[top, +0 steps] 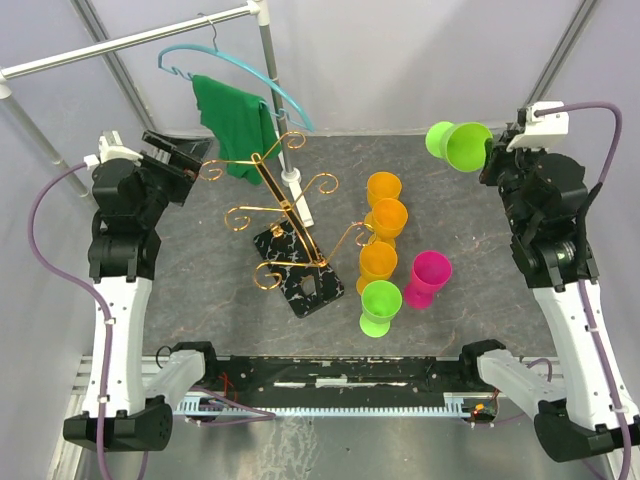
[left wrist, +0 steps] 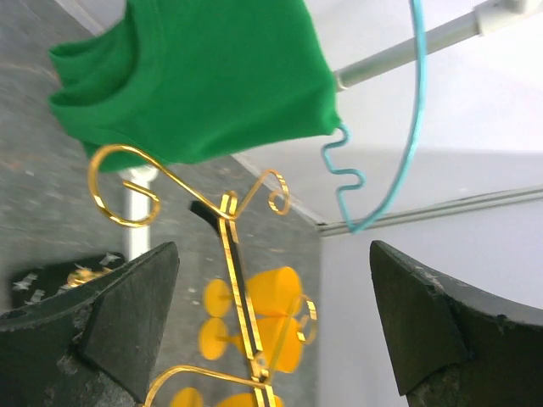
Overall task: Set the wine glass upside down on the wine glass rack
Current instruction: Pick up the wine glass at the center of the board, then turn the wine glass upside down at the wine rack.
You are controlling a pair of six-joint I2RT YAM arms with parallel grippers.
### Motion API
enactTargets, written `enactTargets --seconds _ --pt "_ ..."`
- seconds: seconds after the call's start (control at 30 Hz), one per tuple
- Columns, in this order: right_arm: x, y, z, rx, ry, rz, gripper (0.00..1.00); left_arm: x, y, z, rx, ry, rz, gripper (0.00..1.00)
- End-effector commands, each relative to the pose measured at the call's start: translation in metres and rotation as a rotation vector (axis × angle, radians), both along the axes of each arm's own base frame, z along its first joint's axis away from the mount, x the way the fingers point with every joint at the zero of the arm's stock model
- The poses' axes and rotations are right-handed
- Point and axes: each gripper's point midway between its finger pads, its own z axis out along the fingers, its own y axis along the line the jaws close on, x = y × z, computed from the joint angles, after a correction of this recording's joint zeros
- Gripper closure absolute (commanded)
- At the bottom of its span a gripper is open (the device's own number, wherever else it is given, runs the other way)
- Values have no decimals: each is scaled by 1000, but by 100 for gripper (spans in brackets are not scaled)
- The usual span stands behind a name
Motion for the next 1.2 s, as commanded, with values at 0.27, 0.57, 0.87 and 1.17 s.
enactTargets --seconds 0.27,0.57,0.87,1.17 --pt "-14 84 96 25 -368 304 99 -20 -28 74 -474 -84 -81 1" --pt "-44 179 119 -159 -554 447 99 -22 -41 91 -634 -107 -169 3" --pt "-77 281 117 -296 -694 509 99 -25 -43 79 -700 -78 -170 12" --pt "-83 344 108 -305 -749 535 99 -33 -47 65 -729 -56 -190 23"
